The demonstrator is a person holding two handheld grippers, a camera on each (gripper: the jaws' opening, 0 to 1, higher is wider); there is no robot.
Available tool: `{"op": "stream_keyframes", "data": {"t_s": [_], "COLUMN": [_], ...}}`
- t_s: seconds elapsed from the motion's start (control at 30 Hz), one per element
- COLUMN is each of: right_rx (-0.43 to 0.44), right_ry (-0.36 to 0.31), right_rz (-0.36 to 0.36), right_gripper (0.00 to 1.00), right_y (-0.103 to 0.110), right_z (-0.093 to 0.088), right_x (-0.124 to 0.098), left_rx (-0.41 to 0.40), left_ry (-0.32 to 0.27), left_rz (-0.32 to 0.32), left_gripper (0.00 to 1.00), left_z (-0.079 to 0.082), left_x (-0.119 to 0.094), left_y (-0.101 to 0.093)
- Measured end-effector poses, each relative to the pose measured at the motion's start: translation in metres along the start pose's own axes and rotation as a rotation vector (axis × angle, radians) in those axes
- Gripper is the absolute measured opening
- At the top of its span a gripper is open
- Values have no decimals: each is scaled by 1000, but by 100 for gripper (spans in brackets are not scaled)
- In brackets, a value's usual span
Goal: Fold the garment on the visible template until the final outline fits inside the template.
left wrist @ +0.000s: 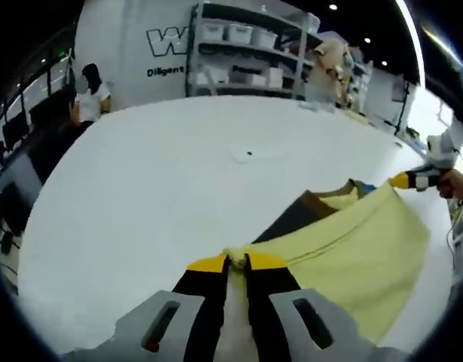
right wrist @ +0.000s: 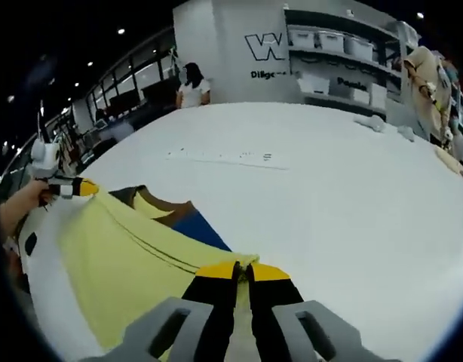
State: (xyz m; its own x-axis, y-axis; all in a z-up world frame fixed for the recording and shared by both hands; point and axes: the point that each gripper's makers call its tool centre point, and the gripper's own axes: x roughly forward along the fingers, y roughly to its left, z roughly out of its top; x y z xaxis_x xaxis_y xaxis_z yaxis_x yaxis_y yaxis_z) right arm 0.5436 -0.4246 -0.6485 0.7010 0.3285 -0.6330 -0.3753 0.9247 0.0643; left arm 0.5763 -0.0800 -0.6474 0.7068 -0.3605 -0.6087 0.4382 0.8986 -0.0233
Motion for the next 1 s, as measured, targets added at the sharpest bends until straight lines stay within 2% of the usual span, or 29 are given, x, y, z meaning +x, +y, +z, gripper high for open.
{"op": "stream_keyframes", "data": {"t_s": [0.07,0.17,0.2,0.3,0.37,0.43,0.5,0.67,0.77,0.83,0.93,1.0], "right_rx": [-56,-195,-261,-341,-356,-367,-431,-490,-510,-502,-396,-326], "right_ry": [2,7,20,30,39,37,70,90,105,90,32,8], "right_rz": [10,33,41,57,66,74,66,69,66,60,50,38], "right_gripper": [15,26,26,26,25,24,24,22,22,19,12,8], "right_y": [2,6,7,10,12,12,9,8,5,2,-2,-6], "right_z": [1,2,0,-2,-5,-5,-9,-13,-15,-12,0,5], "right_x": [-3,-6,-6,-6,-5,-3,-2,3,6,8,13,15], "left_rx": [47,208,224,282,320,392,399,451,449,438,380,325], "left_ry": [0,-2,0,4,30,57,59,74,62,36,15,19], "left_rz": [-45,-106,-109,-149,-168,-152,-156,-151,-152,-145,-134,-100], "left_gripper": [21,30,32,34,37,37,37,35,32,29,27,24], "left_z": [1,2,2,-1,-7,-11,-12,-12,-8,-2,5,6], "left_x": [-4,-8,-9,-11,-9,-6,-3,6,9,11,17,21], "left_y": [-4,-9,-9,-13,-15,-10,-11,-7,-7,-7,-5,1]}}
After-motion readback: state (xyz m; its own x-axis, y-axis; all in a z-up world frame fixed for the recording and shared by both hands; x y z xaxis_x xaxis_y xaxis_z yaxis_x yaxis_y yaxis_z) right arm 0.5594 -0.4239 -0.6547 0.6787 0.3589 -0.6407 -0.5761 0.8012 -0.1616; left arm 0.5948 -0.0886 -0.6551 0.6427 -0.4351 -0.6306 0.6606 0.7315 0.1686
